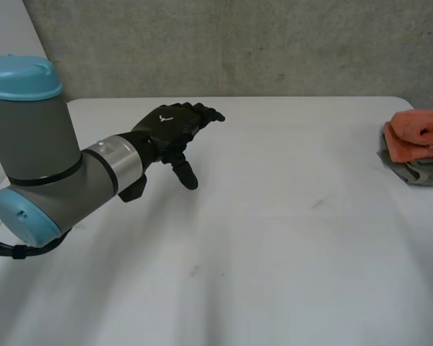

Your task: Fold the laundry.

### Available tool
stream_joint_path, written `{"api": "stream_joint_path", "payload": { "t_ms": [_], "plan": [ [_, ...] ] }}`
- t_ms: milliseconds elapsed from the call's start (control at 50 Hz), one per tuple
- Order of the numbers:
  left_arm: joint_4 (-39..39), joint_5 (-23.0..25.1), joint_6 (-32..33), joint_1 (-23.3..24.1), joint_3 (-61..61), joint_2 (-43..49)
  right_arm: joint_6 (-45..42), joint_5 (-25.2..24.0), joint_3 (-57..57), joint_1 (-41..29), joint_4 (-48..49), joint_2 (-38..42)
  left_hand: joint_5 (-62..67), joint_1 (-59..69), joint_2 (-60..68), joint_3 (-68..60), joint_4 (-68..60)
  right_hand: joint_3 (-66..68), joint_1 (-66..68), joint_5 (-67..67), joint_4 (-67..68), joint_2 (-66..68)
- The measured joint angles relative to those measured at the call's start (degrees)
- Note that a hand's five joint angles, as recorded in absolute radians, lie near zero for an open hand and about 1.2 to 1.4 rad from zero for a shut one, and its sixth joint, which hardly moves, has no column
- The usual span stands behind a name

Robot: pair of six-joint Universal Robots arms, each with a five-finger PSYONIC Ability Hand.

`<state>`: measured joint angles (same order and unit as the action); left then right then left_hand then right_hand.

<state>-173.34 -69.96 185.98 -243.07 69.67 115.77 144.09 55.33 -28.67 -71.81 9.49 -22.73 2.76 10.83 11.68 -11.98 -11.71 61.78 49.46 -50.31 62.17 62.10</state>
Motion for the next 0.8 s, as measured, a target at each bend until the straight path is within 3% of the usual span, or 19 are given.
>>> {"api": "stream_joint_path", "payload": {
  "t_ms": [80, 120, 160, 280, 420, 500, 640, 680, 800],
  "plan": [
    [-0.04, 0.0, 0.0, 0.03, -0.02, 0.24, -0.18, 0.12, -1.17, 0.66, -0.42, -0.54, 0.0, 0.0, 0.0, 0.0, 0.0, -23.05, -16.82, 19.85, -22.17, -23.64],
    [-0.05, 0.0, 0.0, 0.04, -0.03, 0.25, -0.34, 0.24, -1.96, 0.84, -0.97, -1.38, 0.0, 0.0, 0.0, 0.0, 0.0, -42.61, -33.32, 40.33, -42.9, -43.14],
    [-0.06, 0.0, 0.0, 0.05, -0.05, 0.21, -0.68, 0.4, -2.76, 0.93, -1.61, -2.44, 0.0, 0.0, 0.0, 0.0, 0.0, -48.12, -37.14, 44.89, -48.14, -48.55],
    [-0.06, 0.0, 0.0, 0.05, -0.05, 0.0, -2.27, 0.72, -5.33, 1.1, -3.64, -6.15, 0.0, 0.0, 0.0, 0.0, 0.0, -49.44, -37.74, 46.27, -48.85, -49.58],
    [-0.06, 0.0, -0.01, 0.05, -0.14, -0.7, -3.63, 2.37, -11.48, 1.3, -8.64, -17.37, 0.0, 0.0, 0.0, 0.0, 0.0, -49.44, -37.74, 46.43, -48.85, -49.58],
    [-0.07, -0.05, -0.07, 0.04, -0.22, -1.81, -2.97, 6.41, -13.03, 1.11, -11.77, -23.38, -0.01, 0.0, 0.0, 0.0, 0.0, -49.44, -37.74, 46.43, -48.85, -49.58],
    [-0.07, -1.28, -0.25, -0.32, -0.1, -4.94, 1.68, 17.66, -13.1, -2.87, -15.71, -31.8, 0.0, -0.01, 0.0, 0.0, 0.0, -49.44, -37.74, 46.43, -48.85, -49.58],
    [-0.12, -3.2, -0.33, -0.63, 0.11, -6.86, 6.28, 21.63, -13.03, -6.7, -16.12, -34.78, 0.0, -0.01, 0.0, 0.0, 0.0, -49.44, -37.74, 46.43, -48.85, -49.58],
    [-1.07, -8.78, -0.74, -1.56, 0.86, -10.89, 18.64, 26.4, -13.82, -15.77, -16.3, -39.43, 0.0, -0.01, 0.0, 0.0, 0.0, -49.44, -37.74, 46.43, -48.85, -49.58]
  ]
}}
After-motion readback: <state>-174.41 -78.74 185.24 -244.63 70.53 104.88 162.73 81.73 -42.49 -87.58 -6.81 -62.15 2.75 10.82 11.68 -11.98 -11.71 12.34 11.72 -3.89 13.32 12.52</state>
